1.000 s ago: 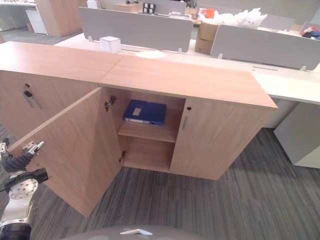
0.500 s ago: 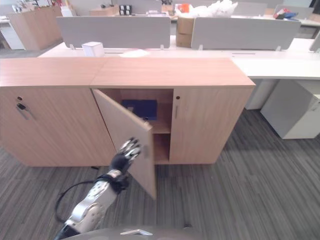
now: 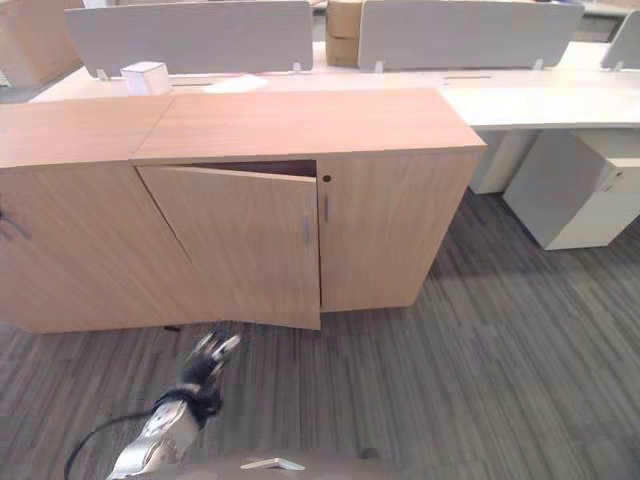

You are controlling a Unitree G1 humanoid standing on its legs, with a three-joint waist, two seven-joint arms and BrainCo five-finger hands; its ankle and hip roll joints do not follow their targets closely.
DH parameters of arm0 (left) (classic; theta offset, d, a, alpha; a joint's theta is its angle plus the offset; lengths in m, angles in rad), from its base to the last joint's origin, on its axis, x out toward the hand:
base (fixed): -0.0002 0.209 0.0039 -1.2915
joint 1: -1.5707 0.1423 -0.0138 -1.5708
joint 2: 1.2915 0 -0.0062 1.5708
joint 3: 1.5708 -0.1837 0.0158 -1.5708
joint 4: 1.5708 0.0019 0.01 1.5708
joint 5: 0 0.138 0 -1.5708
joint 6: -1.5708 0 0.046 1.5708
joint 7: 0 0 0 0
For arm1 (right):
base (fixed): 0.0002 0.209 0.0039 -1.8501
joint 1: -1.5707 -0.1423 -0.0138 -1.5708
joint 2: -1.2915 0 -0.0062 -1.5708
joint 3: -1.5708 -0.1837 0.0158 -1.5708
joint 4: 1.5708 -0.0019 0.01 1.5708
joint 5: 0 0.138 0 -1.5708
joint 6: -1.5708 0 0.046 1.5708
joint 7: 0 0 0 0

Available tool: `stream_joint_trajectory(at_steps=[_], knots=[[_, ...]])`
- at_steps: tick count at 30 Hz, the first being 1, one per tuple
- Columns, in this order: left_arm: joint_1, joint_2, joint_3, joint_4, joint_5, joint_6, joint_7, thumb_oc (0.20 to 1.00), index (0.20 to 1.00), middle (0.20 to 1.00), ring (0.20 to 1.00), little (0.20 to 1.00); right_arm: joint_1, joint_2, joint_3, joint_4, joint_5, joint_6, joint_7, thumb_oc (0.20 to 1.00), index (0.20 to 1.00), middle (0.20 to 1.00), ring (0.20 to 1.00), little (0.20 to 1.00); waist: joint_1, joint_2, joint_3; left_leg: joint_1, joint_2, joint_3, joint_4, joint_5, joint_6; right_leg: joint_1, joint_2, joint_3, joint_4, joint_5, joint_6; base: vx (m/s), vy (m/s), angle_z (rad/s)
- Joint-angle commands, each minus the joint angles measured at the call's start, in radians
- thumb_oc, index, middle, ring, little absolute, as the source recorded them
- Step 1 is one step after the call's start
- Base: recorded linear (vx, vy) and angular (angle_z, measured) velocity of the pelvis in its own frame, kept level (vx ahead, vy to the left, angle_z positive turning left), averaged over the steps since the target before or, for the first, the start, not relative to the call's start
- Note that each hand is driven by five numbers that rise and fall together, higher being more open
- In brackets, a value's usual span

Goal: Put the empty folder in the office cabinet

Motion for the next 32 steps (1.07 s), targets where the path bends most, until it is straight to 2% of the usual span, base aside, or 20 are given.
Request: stream_joint_trajectory(at_steps=[1,3,7,8,11,20,32], knots=[[-0.034,0.002,0.054,0.025,0.116,-0.012,0.029,1.000,1.000,1.000,1.000,1.000,-0.055,-0.012,-0.021,0.028,0.000,-0.004,-0.025,1.000,1.000,1.000,1.000,1.000,0.023,0.000,0.011,-0.003,0.006,-0.020,0.001,-0.080,0.034,-0.062,-0.004,-0.016,0.086,-0.029,0.021,0.00,0.006,0.14],[-0.033,-0.004,0.087,0.155,0.165,-0.001,0.040,1.000,1.000,1.000,1.000,1.000,-0.058,-0.011,-0.025,0.023,0.004,-0.001,-0.027,1.000,1.000,1.000,1.000,1.000,0.027,0.003,0.010,-0.004,0.005,-0.025,0.001,-0.078,0.035,-0.061,-0.005,-0.020,0.087,-0.030,0.018,0.00,0.004,0.10],[-0.112,-0.030,0.128,0.625,0.338,0.017,0.047,1.000,1.000,1.000,1.000,1.000,-0.086,-0.015,0.005,0.025,-0.032,0.004,-0.023,1.000,1.000,1.000,1.000,1.000,0.034,0.011,0.007,-0.006,0.003,-0.033,0.001,-0.069,0.033,-0.063,-0.005,-0.025,0.091,-0.032,0.012,0.00,0.000,0.01],[-0.116,-0.032,0.129,0.631,0.338,0.013,0.046,1.000,1.000,1.000,1.000,1.000,-0.088,-0.015,0.005,0.026,-0.032,0.004,-0.023,1.000,1.000,1.000,1.000,1.000,0.034,0.012,0.009,-0.006,0.003,-0.033,0.001,-0.069,0.033,-0.063,-0.005,-0.026,0.091,-0.033,0.012,-0.01,0.009,0.09],[-0.155,-0.048,0.163,1.009,0.531,0.044,0.049,1.000,1.000,1.000,1.000,1.000,-0.117,-0.028,0.033,0.053,-0.073,0.008,-0.014,1.000,1.000,1.000,1.000,1.000,0.037,0.017,0.003,-0.006,0.000,-0.035,0.001,-0.071,0.031,-0.061,-0.004,-0.029,0.088,-0.035,0.007,0.00,0.012,0.12],[-0.152,-0.078,0.225,1.064,0.462,0.052,0.023,1.000,1.000,1.000,1.000,1.000,-0.121,-0.029,0.031,0.059,-0.072,0.008,-0.005,1.000,1.000,1.000,1.000,1.000,0.040,0.021,-0.002,-0.003,0.001,-0.038,0.001,-0.072,0.030,-0.053,-0.003,-0.034,0.080,-0.036,0.005,0.00,0.000,0.02],[-0.180,-0.069,0.221,1.040,0.431,0.045,0.034,1.000,1.000,1.000,1.000,1.000,-0.124,-0.028,0.042,0.060,-0.080,0.011,-0.005,1.000,1.000,1.000,1.000,1.000,0.044,0.020,-0.008,-0.003,0.002,-0.046,0.001,-0.072,0.028,-0.046,-0.003,-0.043,0.079,-0.040,0.005,0.00,0.000,0.00]])
